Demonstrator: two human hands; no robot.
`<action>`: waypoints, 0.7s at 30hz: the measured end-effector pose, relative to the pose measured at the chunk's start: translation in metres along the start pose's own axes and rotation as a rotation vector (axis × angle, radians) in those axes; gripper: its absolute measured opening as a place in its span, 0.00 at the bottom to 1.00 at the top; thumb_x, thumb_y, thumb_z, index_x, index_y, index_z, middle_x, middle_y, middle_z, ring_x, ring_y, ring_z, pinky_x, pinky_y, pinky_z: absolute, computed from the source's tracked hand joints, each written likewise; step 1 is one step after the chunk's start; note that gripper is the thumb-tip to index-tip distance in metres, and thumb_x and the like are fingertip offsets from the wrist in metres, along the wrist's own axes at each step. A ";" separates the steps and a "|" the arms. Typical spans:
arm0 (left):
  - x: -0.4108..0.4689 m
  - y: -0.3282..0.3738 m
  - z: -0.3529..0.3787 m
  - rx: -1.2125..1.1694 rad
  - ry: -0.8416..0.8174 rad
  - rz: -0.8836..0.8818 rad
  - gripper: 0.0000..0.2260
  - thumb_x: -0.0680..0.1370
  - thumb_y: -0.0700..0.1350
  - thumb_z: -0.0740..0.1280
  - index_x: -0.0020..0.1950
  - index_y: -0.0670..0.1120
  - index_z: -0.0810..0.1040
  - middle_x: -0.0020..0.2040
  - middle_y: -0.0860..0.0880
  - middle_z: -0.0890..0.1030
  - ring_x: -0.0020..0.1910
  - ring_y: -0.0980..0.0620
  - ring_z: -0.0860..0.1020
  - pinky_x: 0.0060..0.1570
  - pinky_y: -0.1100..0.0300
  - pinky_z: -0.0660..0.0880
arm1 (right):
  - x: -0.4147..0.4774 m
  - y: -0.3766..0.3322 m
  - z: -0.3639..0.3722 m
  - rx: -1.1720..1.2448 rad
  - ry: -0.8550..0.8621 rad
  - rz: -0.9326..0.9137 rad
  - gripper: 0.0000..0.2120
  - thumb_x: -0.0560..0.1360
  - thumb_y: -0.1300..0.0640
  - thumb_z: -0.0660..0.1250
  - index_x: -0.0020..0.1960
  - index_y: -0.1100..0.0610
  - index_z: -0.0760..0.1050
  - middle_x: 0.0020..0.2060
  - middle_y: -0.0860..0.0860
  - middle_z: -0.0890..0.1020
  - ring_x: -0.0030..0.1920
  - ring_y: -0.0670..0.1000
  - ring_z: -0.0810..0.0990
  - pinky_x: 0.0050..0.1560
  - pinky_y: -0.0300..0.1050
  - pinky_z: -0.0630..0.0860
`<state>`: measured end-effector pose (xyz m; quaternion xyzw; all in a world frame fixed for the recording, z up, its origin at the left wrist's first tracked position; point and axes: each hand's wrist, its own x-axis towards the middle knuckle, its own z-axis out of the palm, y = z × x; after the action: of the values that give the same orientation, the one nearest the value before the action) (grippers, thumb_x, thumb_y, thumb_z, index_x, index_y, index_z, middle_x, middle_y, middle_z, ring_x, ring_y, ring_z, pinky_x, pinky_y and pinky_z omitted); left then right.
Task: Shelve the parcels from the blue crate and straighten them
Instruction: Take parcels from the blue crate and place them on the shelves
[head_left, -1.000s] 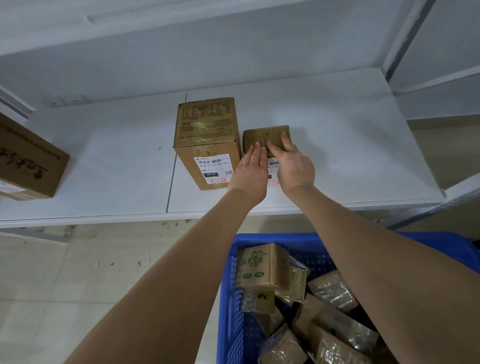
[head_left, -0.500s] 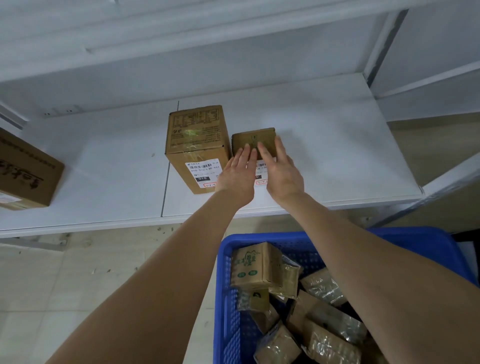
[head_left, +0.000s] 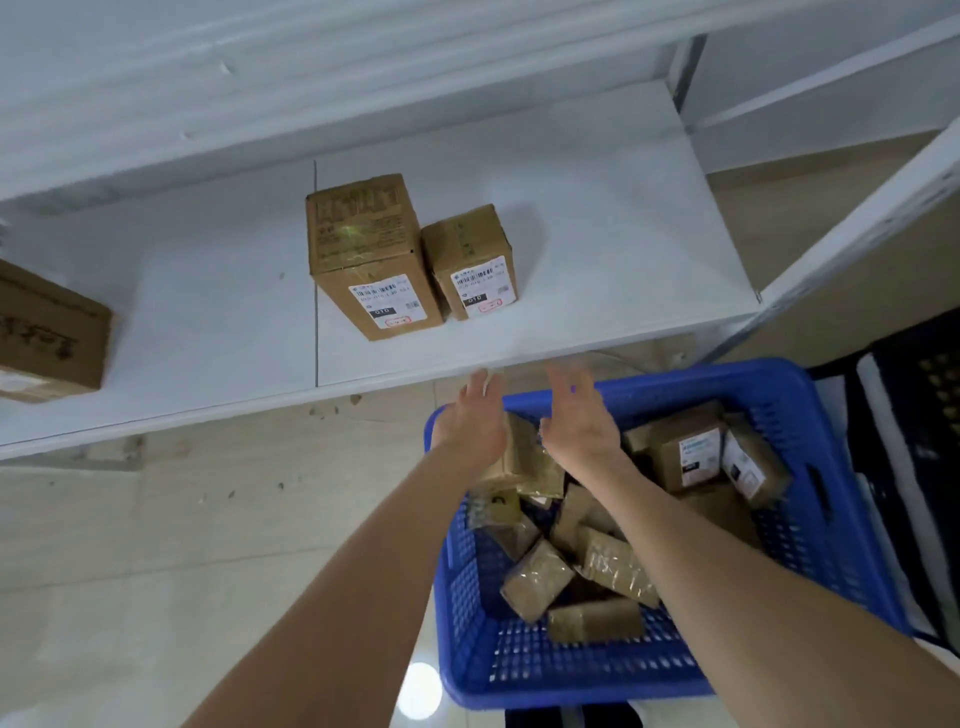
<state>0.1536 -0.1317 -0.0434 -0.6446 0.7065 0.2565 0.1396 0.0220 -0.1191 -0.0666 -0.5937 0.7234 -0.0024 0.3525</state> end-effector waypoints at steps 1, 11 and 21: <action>0.000 -0.002 0.013 -0.025 -0.023 -0.009 0.27 0.79 0.39 0.59 0.77 0.44 0.54 0.76 0.46 0.55 0.71 0.45 0.64 0.62 0.52 0.69 | 0.000 0.009 0.011 0.109 -0.064 0.083 0.33 0.78 0.57 0.65 0.78 0.51 0.52 0.75 0.55 0.57 0.71 0.58 0.66 0.62 0.52 0.72; 0.051 -0.047 0.151 -0.300 -0.107 -0.233 0.23 0.80 0.37 0.55 0.75 0.46 0.61 0.70 0.42 0.66 0.63 0.41 0.72 0.59 0.48 0.72 | 0.055 0.043 0.150 0.681 -0.273 0.439 0.54 0.61 0.33 0.75 0.77 0.56 0.57 0.73 0.54 0.67 0.72 0.57 0.66 0.72 0.56 0.64; 0.040 -0.044 0.143 -0.768 -0.128 -0.434 0.20 0.83 0.54 0.53 0.72 0.46 0.66 0.64 0.42 0.74 0.61 0.42 0.73 0.56 0.54 0.71 | 0.050 0.040 0.159 0.577 -0.203 0.510 0.62 0.44 0.32 0.77 0.72 0.54 0.63 0.68 0.55 0.69 0.66 0.58 0.70 0.65 0.58 0.72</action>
<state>0.1724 -0.0892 -0.1905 -0.7659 0.3984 0.5044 -0.0160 0.0670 -0.0841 -0.2282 -0.2688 0.7787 -0.0591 0.5637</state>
